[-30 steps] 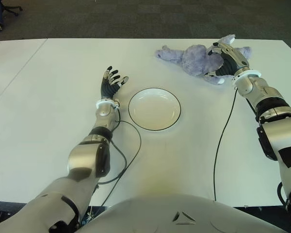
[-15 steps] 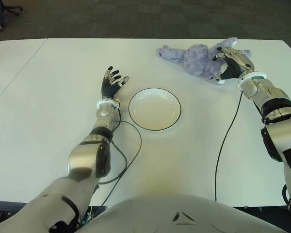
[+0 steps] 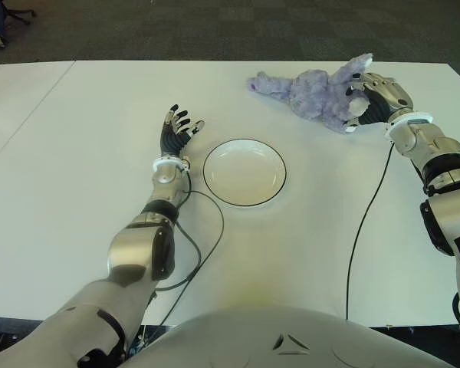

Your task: Put the doll into the plate.

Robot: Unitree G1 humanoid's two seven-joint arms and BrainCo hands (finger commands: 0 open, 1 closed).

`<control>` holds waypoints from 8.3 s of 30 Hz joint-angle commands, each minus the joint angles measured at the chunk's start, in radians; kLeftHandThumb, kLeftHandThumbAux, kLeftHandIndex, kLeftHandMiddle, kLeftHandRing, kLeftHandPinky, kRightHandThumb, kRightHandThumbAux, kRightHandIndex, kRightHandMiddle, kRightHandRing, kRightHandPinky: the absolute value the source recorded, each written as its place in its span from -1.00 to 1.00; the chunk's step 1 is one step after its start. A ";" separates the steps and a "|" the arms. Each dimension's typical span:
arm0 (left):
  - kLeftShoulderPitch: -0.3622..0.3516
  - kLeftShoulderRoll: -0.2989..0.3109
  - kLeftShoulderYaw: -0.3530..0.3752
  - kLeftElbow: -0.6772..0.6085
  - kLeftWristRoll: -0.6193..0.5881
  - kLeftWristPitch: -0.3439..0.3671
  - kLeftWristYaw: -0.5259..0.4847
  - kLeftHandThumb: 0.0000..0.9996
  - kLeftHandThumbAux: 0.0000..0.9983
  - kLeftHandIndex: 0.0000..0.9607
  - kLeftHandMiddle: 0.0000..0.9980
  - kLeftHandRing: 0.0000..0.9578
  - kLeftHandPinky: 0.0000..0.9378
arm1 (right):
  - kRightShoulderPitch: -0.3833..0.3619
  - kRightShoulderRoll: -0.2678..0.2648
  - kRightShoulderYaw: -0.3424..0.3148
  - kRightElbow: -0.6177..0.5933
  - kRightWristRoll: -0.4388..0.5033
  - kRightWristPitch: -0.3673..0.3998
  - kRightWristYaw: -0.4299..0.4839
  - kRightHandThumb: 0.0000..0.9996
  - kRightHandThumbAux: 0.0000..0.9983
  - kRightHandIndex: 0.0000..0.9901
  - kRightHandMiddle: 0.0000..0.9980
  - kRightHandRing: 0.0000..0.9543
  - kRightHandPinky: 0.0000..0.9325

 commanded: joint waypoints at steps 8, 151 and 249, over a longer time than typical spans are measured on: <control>0.119 -0.054 -0.001 0.090 -0.004 0.111 -0.001 -0.93 0.48 -0.89 -0.62 -0.57 -0.54 | -0.030 -0.034 0.000 0.006 -0.008 0.008 0.003 -0.63 0.66 -0.47 -0.83 -1.00 -1.00; 0.112 -0.074 -0.001 0.090 -0.002 0.112 0.001 -1.00 0.47 -0.91 -0.69 -0.63 -0.58 | 0.219 0.152 -0.364 -0.005 0.324 -0.131 -0.025 0.39 0.44 -0.13 0.15 0.22 0.15; 0.111 -0.069 0.000 0.092 0.000 0.113 0.001 -1.00 0.45 -0.86 -0.61 -0.56 -0.51 | 0.185 0.161 -0.447 -0.510 0.164 -0.590 -0.281 0.66 0.37 -0.12 -0.07 0.13 0.27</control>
